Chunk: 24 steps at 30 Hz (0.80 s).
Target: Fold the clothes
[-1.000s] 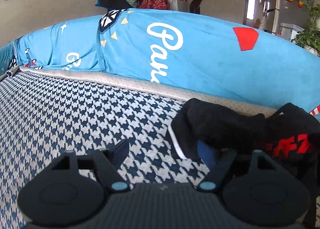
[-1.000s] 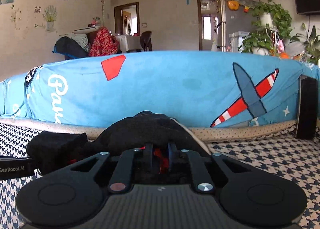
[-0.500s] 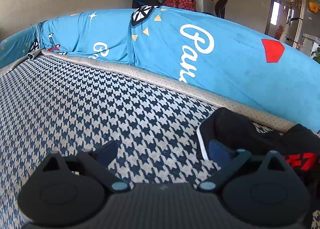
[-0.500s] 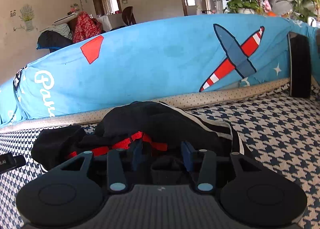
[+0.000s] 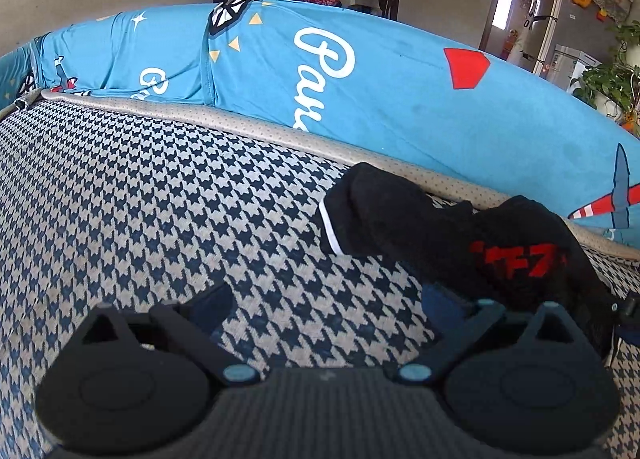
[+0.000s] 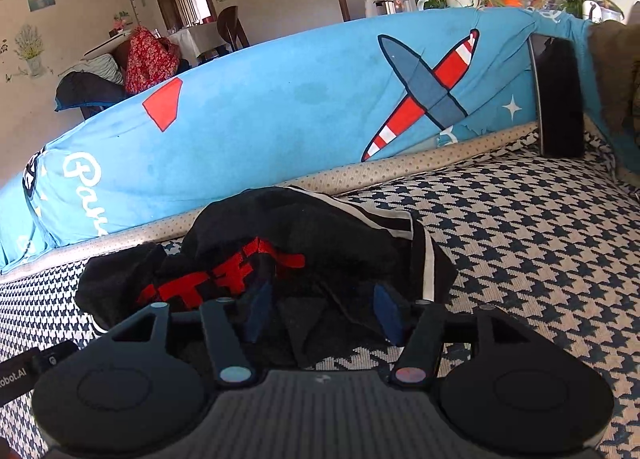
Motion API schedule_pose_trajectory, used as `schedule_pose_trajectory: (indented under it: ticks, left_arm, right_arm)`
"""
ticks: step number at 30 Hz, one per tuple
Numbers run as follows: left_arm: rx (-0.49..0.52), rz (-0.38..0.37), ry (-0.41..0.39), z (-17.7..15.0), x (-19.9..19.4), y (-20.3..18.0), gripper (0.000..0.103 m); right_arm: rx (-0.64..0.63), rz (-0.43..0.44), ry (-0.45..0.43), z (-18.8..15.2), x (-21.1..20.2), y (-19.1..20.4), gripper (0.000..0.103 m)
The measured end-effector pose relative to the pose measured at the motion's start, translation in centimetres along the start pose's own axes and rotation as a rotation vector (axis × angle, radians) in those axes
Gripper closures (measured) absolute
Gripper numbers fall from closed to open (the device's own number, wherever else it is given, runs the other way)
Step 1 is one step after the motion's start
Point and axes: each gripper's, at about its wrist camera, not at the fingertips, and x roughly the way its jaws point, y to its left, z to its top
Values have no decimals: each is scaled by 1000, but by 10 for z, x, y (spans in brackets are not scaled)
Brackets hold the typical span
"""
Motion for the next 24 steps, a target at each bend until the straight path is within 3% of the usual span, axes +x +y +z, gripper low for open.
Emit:
schedule_pose_trajectory:
  ticks: [8,13,24]
  left_arm:
    - [89,-37,16,-19,-18,-11,0]
    - [126,-63,43,-26,-21,-17,0]
    - [120,-85,82,-28,-14,-21,0]
  right_arm:
    - [-48,-23,-13,-3,-25,-23,36]
    - [-94,-17,16,-7,-27,-38,35]
    - [-17,10,80,-8,-17,-72,33]
